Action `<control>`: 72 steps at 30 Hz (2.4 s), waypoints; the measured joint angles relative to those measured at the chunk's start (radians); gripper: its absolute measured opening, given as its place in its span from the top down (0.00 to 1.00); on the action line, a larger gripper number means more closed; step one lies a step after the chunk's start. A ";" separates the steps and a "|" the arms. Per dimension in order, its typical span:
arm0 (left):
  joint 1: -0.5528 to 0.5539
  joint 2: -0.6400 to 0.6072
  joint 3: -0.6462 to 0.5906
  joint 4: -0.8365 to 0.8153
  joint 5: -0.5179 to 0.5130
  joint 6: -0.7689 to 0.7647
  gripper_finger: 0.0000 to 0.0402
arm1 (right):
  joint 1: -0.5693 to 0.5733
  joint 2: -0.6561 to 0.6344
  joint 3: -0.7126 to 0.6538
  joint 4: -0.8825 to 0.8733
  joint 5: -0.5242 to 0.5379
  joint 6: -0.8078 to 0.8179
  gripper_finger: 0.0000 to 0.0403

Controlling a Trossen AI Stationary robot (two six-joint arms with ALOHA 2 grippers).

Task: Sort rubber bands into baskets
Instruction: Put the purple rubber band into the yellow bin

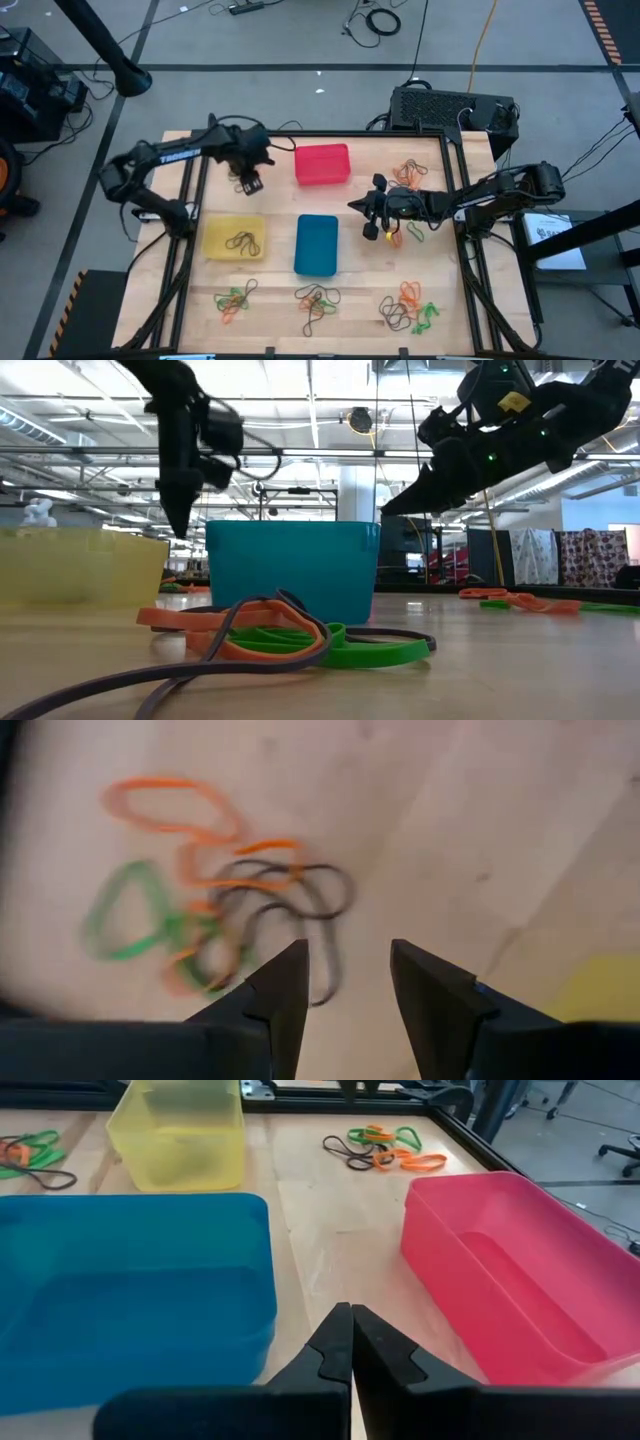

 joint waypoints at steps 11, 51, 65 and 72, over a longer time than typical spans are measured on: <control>0.049 0.196 -0.015 0.102 0.040 -0.087 0.63 | 0.000 0.000 0.000 -0.048 0.000 0.002 1.00; 0.048 0.247 0.011 0.098 -0.081 0.025 0.97 | 0.001 -0.001 0.001 -0.126 0.000 0.051 1.00; -0.019 0.224 0.289 -0.308 0.060 -0.001 0.99 | 0.001 -0.001 0.001 -0.125 0.000 0.041 1.00; -0.100 0.071 0.327 -0.312 0.060 -0.102 0.99 | 0.001 -0.001 0.001 -0.060 -0.012 0.013 1.00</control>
